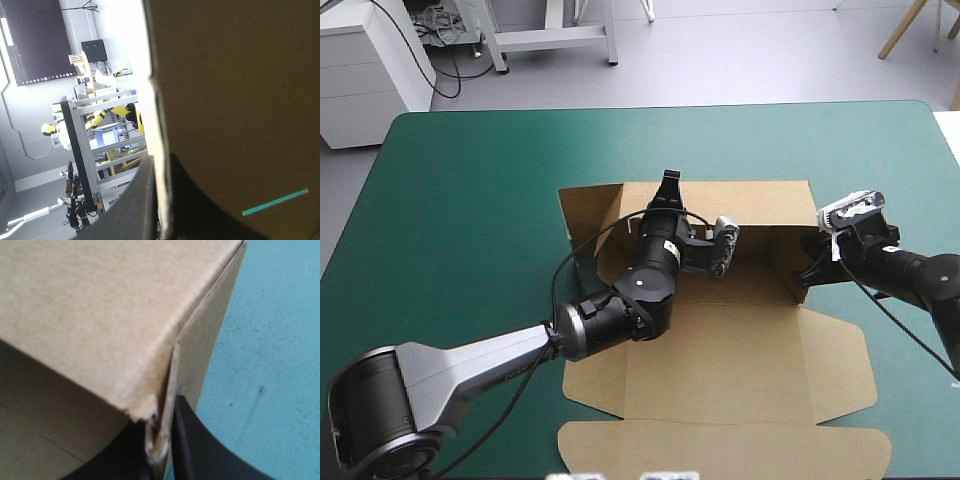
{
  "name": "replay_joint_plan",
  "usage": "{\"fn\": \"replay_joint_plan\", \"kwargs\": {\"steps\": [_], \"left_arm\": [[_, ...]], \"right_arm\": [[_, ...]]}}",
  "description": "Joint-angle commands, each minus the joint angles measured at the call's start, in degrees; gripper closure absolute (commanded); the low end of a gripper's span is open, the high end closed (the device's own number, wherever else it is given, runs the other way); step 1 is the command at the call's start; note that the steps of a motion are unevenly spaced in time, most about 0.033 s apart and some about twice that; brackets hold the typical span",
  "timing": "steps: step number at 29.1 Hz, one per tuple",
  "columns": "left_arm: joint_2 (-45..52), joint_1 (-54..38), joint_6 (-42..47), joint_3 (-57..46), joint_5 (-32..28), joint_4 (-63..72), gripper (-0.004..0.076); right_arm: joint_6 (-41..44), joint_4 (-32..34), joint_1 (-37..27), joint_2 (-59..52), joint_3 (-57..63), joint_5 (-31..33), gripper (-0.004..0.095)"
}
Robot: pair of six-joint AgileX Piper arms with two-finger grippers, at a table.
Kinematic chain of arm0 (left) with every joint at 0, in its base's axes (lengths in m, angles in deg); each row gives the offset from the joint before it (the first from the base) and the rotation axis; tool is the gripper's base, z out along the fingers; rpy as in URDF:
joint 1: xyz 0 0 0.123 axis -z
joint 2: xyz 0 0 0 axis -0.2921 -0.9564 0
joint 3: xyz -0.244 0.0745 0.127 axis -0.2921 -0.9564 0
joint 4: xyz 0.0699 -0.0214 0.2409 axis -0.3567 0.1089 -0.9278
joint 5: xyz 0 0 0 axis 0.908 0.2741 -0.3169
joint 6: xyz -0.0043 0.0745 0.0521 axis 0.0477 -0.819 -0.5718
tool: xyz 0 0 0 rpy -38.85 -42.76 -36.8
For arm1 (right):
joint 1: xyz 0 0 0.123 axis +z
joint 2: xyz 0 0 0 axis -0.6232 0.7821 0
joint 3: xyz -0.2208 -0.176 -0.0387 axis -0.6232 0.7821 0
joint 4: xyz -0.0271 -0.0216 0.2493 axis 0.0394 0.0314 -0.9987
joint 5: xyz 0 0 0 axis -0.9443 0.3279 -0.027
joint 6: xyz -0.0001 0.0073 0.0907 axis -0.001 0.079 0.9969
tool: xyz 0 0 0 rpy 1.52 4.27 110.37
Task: Fold the box
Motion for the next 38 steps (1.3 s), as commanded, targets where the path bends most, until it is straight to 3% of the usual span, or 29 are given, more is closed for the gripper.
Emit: {"fn": "replay_joint_plan", "kwargs": {"steps": [1, 5, 9, 13, 15, 20, 26, 32, 38], "left_arm": [[1.26, 0.22, 0.14, 0.77, -0.65, 2.44, 0.0734], [1.26, 0.22, 0.39, 0.77, -2.33, 2.44, 0.071], [1.26, 0.22, 2.14, 0.77, -3.2, 0.61, 0.0565], [1.26, 0.1, 17.98, 0.77, -4.04, -8.02, 0.0407], [1.26, 0.1, 22.36, 0.77, -4.47, -12.35, 0.0368], [1.26, 0.55, 27.6, 0.77, -3.97, -19.98, 0.0366], [1.26, 2.44, 27.6, 0.77, -3.35, -23.62, 0.0367], [1.85, 7.58, 27.69, 1.03, 3.41, -29.05, 0.0367], [3.98, 11.31, 27.69, 1.15, 6.15, -29.05, 0.0381]], "right_arm": [[-0.25, -3.04, 0.08, -1.49, -1.69, 1.15, 0.092], [0.48, -3.04, 0.08, -1.49, -1.69, 1.15, 0.092], [0.71, -3.04, 0.08, -1.49, -1.69, 1.15, 0.0919], [2.08, -2.94, 0.08, -1.49, -1.69, 1.04, 0.0919], [2.23, -2.79, 0.08, -1.49, -1.69, 0.84, 0.0911], [5.37, -1.84, 0.08, -1.49, -2.22, 0.69, 0.0907], [14.5, 4.4, 0.08, -0.97, -4.98, -0.19, 0.0908], [22.35, 9.87, 0.08, 2.03, -8.76, 1.66, 0.0907], [31.01, 17.38, 0.08, 2.44, -11.1, 2.45, 0.0907]]}}
